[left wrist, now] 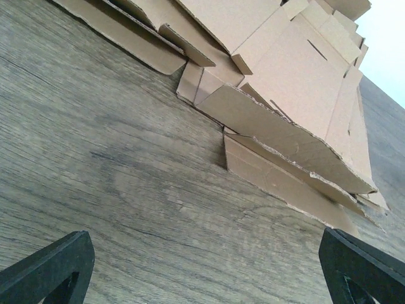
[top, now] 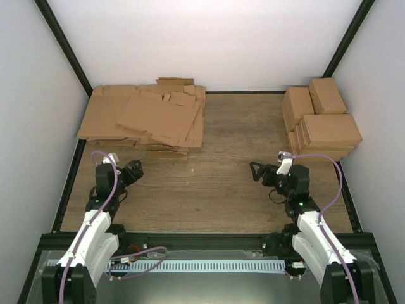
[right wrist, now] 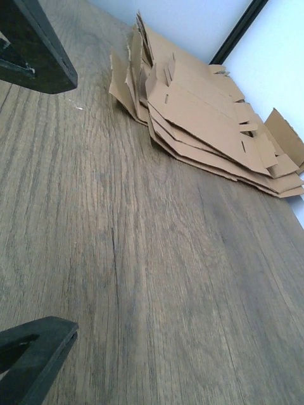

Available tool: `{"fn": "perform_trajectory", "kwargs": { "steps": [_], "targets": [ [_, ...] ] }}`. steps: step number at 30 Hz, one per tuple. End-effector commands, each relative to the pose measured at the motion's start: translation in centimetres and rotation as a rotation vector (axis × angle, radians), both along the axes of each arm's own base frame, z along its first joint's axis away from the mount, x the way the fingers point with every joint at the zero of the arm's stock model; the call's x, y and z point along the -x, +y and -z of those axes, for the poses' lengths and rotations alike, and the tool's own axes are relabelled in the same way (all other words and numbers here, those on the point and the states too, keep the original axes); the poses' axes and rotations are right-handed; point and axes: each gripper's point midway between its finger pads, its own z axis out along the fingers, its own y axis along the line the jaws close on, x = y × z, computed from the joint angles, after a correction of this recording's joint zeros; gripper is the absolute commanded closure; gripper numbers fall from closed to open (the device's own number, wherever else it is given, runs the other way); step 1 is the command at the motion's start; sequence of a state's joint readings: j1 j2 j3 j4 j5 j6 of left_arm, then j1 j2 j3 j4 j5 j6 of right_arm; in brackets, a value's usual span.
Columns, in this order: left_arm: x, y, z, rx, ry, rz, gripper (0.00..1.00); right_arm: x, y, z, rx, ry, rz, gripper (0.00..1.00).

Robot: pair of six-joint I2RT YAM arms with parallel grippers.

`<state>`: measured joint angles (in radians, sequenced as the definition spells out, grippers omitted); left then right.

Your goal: Fold the paper box

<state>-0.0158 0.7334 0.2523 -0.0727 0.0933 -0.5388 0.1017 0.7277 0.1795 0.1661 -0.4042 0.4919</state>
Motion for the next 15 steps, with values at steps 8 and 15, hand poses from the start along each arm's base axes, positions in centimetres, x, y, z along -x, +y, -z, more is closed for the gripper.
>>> {"fn": "perform_trajectory", "kwargs": {
  "steps": [8, 15],
  "targets": [
    [-1.4, -5.2, -7.2, 0.155, -0.162, 0.232, 0.00, 0.0, 0.6, -0.4, -0.024, -0.012, -0.030, 0.00],
    [-4.4, -7.1, -10.9, 0.122, -0.155, 0.250, 0.00, -0.1, 0.9, 0.0, -0.027, 0.010, -0.043, 0.00]
  ]
}}
